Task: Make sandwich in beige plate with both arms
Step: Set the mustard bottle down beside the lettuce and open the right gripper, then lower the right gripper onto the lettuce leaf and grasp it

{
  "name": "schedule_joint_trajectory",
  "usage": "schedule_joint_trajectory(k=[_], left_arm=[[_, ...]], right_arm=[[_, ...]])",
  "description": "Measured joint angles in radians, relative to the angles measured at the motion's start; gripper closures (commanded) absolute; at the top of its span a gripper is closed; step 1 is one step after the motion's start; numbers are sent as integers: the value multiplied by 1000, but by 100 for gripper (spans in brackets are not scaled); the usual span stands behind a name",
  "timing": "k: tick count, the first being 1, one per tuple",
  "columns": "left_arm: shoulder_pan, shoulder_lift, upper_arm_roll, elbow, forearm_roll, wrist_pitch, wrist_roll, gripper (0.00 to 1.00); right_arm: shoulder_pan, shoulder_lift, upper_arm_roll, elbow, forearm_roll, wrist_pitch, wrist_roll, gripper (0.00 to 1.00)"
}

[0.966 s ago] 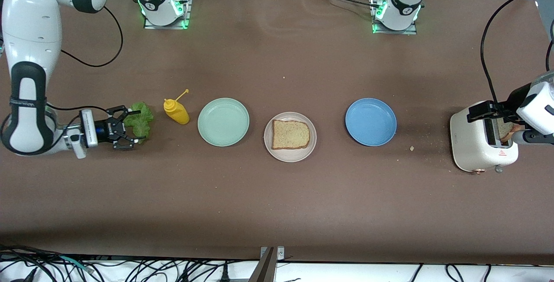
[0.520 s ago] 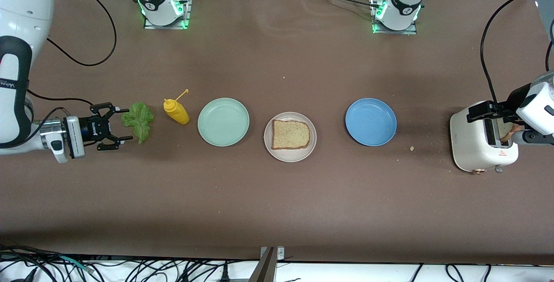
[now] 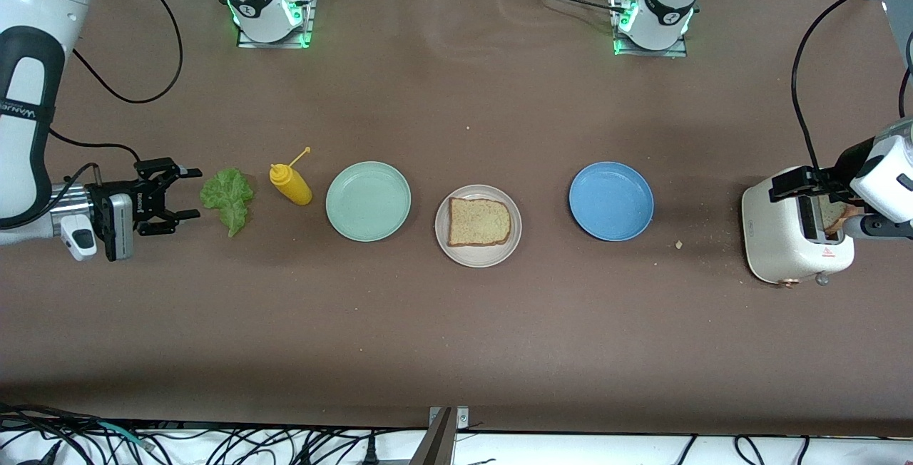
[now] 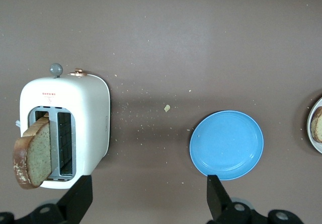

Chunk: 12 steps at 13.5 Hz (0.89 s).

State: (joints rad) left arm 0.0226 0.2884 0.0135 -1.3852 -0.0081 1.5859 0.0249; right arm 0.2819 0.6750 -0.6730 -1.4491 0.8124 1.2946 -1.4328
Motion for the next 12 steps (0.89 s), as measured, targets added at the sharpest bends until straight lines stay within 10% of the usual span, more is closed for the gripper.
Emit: schedule_joint_trajectory(k=[6, 12], left_arm=[[0, 0, 0, 0, 0, 0, 0, 0], [0, 12, 0, 0, 0, 1, 0, 0]], right_arm=[[49, -141, 58, -58, -356, 156, 291, 0], [-41, -250, 278, -202, -678, 352, 619, 0]])
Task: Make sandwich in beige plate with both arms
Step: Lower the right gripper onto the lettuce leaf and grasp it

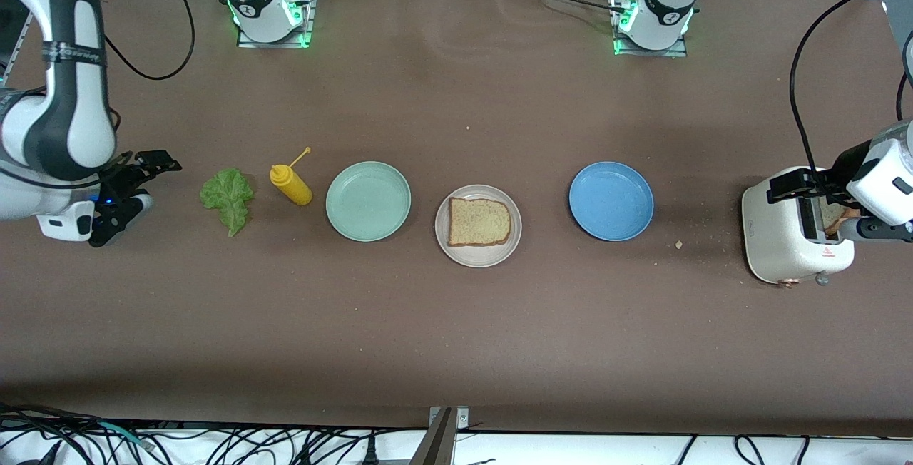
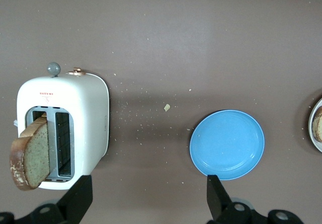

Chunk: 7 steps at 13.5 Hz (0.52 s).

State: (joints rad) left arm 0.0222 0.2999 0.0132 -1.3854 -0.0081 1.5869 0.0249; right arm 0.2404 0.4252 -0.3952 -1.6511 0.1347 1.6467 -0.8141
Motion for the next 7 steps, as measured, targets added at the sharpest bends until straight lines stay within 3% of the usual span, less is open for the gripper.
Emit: schedule_joint_trajectory(k=[4, 7], left_arm=[[0, 5, 0, 0, 0, 2, 0, 0], [0, 6, 0, 0, 0, 2, 0, 0]], right_arm=[[-30, -29, 112, -133, -249, 271, 51, 0], [-49, -29, 137, -199, -286, 408, 62, 0]])
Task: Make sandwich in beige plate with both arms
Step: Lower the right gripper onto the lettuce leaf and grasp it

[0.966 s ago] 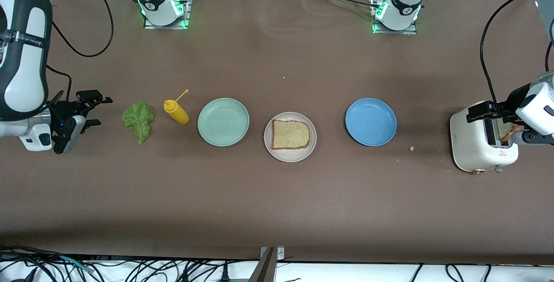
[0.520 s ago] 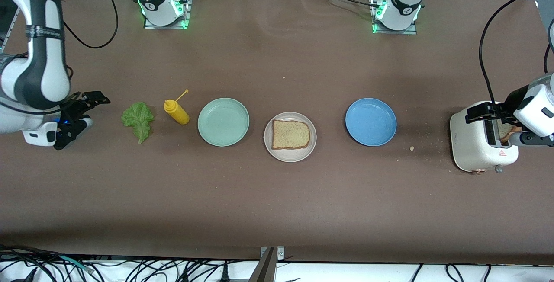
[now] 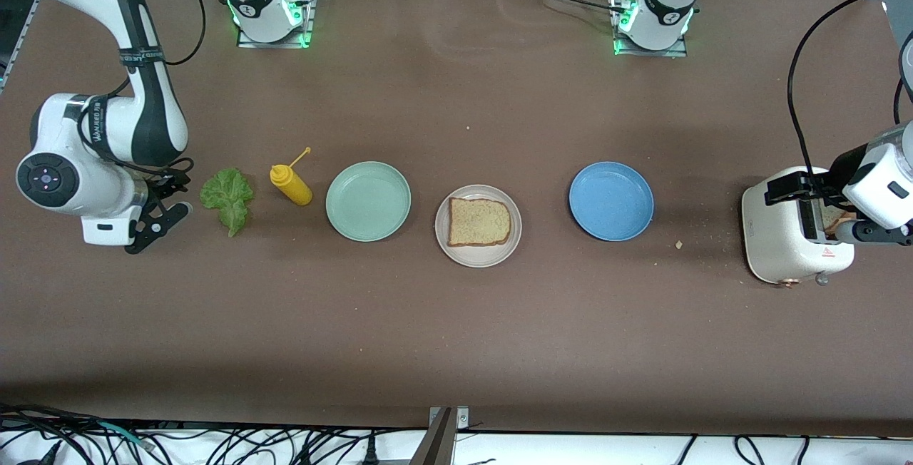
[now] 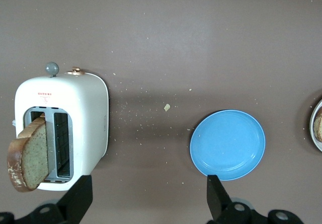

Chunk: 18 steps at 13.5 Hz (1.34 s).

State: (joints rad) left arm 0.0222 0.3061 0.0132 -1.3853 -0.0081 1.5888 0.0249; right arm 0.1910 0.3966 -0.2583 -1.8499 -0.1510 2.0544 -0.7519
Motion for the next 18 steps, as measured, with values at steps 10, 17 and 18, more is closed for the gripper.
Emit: schedule_joint_trajectory(k=[10, 17, 18], left_arm=[[0, 5, 0, 0, 0, 0, 0, 0], [0, 6, 0, 0, 0, 0, 0, 0], [0, 6, 0, 0, 0, 0, 0, 0]], right_arm=[[-36, 57, 12, -203, 317, 238, 16, 1], [-38, 66, 37, -255, 321, 293, 15, 100], [-38, 69, 37, -255, 321, 294, 12, 100]])
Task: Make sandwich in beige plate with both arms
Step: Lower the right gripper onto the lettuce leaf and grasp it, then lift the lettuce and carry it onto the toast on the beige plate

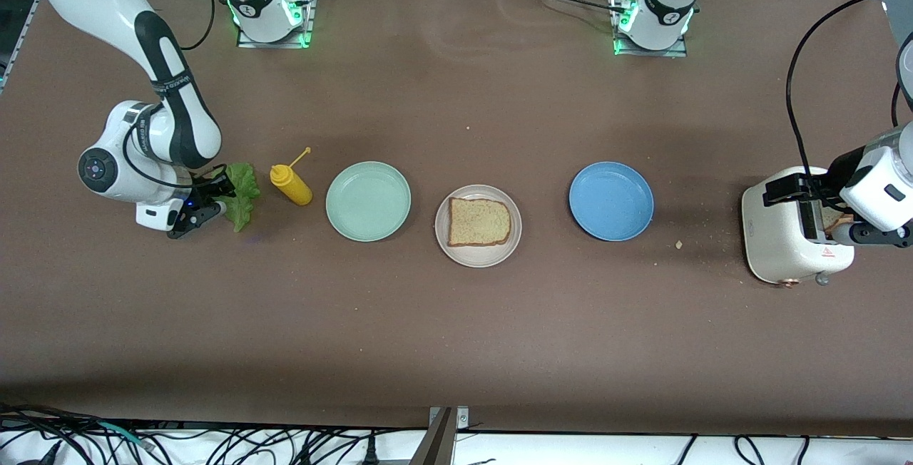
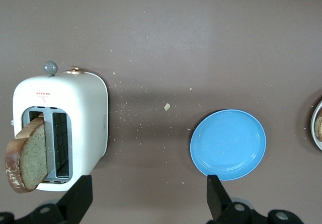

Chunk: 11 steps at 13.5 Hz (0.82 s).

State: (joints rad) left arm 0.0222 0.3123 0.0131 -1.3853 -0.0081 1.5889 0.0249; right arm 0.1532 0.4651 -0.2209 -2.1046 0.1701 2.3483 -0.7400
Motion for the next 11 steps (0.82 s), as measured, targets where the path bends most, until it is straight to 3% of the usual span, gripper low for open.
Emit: schedule_joint_trajectory(k=[7, 11], left_arm=[[0, 0, 0, 0, 0, 0, 0, 0], [0, 0, 0, 0, 0, 1, 0, 0]], right_arm=[[0, 0, 3, 16, 0, 3, -23, 100], [0, -3, 3, 80, 0, -56, -33, 100]])
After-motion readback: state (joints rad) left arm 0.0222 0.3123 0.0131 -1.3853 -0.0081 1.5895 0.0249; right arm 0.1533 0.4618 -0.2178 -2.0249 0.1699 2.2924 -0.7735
